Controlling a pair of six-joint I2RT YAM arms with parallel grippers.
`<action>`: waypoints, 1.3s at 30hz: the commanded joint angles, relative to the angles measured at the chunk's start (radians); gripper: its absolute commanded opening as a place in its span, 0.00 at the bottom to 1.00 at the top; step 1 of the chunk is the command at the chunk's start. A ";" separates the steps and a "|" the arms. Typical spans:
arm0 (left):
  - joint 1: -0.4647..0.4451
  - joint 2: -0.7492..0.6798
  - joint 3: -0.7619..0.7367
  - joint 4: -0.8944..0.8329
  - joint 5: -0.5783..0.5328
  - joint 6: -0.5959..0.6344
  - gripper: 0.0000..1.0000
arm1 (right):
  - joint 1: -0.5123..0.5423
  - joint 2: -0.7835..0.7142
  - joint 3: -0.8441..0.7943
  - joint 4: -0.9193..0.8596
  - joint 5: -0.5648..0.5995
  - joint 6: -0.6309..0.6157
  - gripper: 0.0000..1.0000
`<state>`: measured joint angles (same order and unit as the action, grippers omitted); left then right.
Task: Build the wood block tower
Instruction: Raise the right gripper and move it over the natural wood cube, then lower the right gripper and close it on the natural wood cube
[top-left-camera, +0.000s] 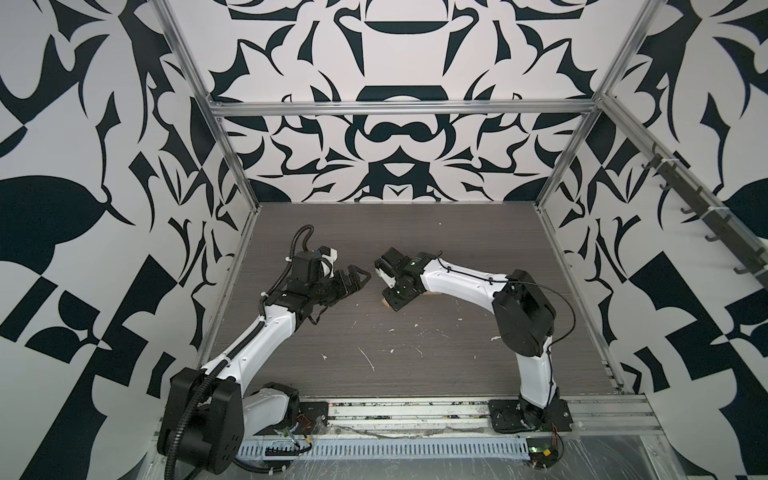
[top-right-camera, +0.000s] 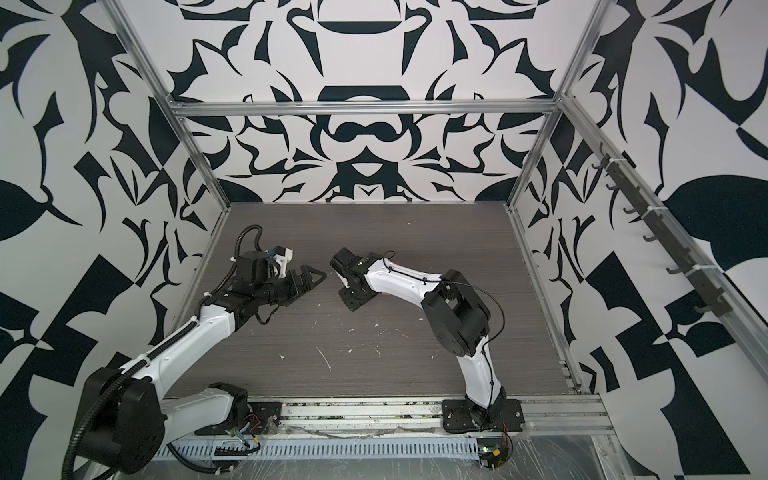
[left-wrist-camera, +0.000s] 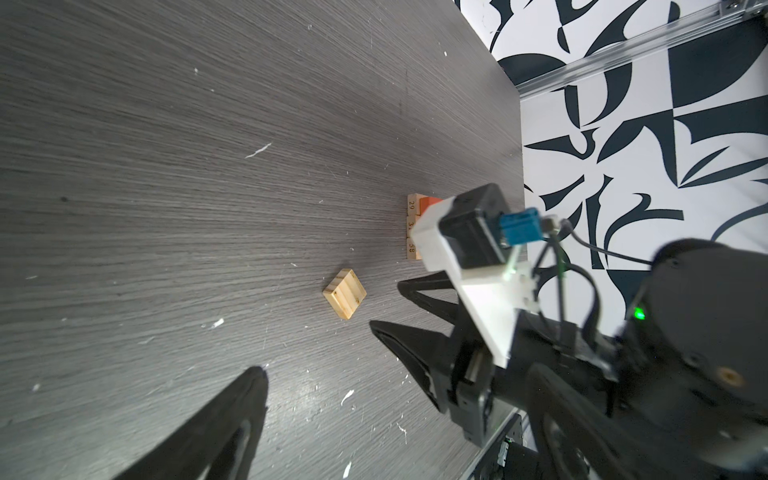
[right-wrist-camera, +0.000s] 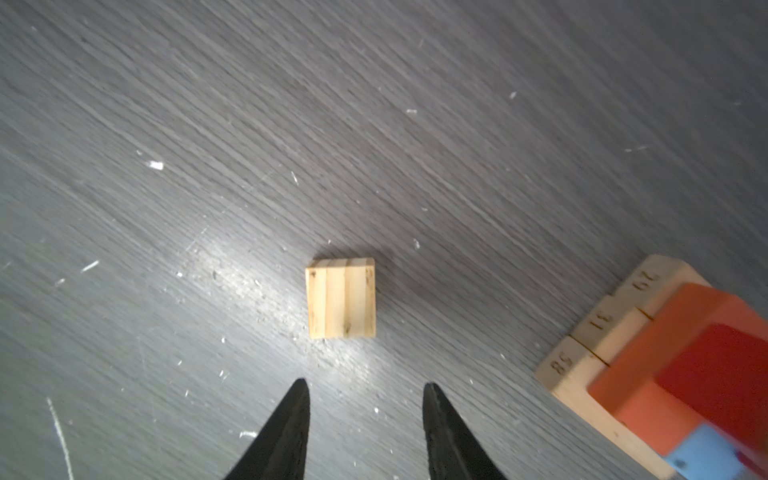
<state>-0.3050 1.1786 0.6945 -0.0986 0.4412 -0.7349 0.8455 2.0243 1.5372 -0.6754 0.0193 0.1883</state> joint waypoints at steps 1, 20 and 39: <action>0.004 -0.023 -0.023 -0.015 -0.001 0.006 0.99 | 0.012 0.000 0.056 0.026 -0.013 -0.001 0.49; 0.004 -0.025 -0.024 -0.010 0.005 0.003 1.00 | 0.015 0.095 0.112 0.038 0.002 0.003 0.44; 0.003 -0.028 -0.034 -0.005 -0.001 0.004 1.00 | 0.014 0.120 0.126 0.016 0.035 0.012 0.32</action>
<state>-0.3050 1.1656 0.6930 -0.0982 0.4416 -0.7349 0.8551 2.1506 1.6241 -0.6445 0.0315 0.1902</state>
